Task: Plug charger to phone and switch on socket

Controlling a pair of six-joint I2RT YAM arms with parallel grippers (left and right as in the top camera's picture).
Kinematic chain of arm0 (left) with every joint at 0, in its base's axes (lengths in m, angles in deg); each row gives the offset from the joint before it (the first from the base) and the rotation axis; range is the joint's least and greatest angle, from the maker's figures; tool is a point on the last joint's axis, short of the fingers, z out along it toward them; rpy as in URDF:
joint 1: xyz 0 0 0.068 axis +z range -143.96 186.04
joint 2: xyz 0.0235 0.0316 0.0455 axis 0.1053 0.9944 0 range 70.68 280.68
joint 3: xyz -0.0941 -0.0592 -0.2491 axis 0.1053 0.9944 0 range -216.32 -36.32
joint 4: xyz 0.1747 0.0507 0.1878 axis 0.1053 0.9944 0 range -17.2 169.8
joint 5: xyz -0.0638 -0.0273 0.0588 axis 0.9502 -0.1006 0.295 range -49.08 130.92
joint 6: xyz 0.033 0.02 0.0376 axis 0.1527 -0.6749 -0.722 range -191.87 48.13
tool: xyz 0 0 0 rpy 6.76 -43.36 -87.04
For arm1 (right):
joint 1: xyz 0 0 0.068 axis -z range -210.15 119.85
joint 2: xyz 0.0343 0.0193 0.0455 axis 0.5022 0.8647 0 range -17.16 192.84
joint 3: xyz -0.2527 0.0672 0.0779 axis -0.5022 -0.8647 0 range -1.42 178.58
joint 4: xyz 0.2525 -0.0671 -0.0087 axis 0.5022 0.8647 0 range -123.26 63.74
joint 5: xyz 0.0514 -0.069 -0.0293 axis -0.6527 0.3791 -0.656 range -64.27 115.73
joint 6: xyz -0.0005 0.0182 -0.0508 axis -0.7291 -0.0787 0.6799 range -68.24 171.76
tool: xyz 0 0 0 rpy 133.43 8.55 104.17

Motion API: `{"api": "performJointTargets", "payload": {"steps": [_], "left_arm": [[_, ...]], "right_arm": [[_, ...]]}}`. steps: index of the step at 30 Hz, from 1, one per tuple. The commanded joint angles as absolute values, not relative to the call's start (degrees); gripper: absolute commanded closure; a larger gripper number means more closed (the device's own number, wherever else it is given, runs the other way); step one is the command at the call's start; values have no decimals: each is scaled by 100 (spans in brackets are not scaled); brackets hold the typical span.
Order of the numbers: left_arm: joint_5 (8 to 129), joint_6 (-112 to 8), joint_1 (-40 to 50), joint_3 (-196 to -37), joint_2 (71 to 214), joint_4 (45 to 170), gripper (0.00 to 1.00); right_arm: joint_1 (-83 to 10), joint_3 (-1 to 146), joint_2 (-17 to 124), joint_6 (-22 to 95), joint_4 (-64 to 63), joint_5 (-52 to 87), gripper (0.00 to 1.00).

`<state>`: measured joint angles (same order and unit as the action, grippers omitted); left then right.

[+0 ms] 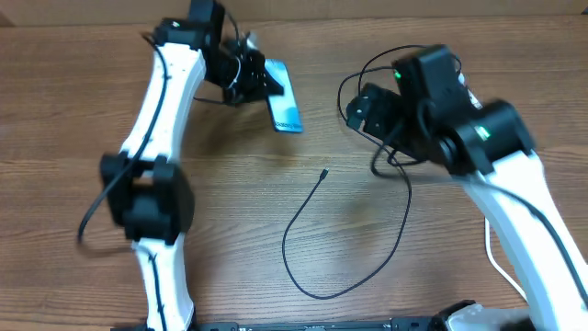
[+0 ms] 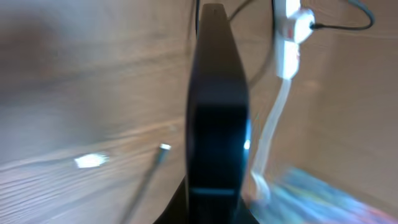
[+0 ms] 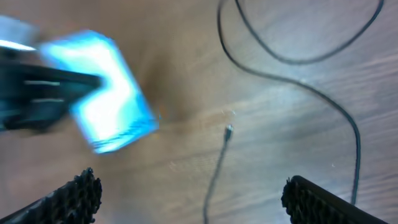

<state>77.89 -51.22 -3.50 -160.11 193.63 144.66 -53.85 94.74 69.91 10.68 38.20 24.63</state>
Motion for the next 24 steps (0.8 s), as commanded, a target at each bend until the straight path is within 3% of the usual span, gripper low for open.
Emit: {"api": "performJointTargets", "payload": {"steps": [1,10,18,24], "left_arm": [[5652,-5496,-503,-16365,17956,14485,96],[3285,-4860,-507,-16341,17237,15329,96],[3153,-4698,-507,-16127,17506,15534,96],[3322,-4696,-507,-16125,17648,15550,96]], "right_arm": [[-5245,9465,7369,1516,3820,1901,5],[-5481,9332,8309,948,3757,1853,5],[-5602,9227,9270,821,3759,1873,37],[-5890,9227,10007,714,3752,1879,39]]}}
